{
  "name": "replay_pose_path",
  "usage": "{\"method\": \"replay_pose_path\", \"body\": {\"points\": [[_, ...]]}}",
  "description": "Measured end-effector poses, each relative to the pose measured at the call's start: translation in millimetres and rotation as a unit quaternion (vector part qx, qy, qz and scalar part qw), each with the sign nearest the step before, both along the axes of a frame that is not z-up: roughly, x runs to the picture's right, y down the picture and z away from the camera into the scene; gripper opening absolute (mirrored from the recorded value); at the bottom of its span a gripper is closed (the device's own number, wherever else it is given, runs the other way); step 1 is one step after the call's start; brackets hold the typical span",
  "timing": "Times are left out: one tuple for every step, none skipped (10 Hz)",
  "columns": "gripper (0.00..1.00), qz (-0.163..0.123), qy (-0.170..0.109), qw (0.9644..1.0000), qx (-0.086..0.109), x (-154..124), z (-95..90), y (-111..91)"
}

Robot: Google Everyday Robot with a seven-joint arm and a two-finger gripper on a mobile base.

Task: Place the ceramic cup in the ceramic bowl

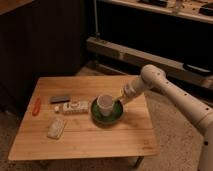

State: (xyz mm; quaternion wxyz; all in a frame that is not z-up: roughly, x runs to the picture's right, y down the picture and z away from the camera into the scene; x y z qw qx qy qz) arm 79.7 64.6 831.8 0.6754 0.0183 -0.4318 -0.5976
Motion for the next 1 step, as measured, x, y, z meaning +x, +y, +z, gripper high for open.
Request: {"method": "replay_pose_path", "body": {"points": [[0.81,0.001,0.001,1.0000,0.000,-0.2,1.0,0.9]]}}
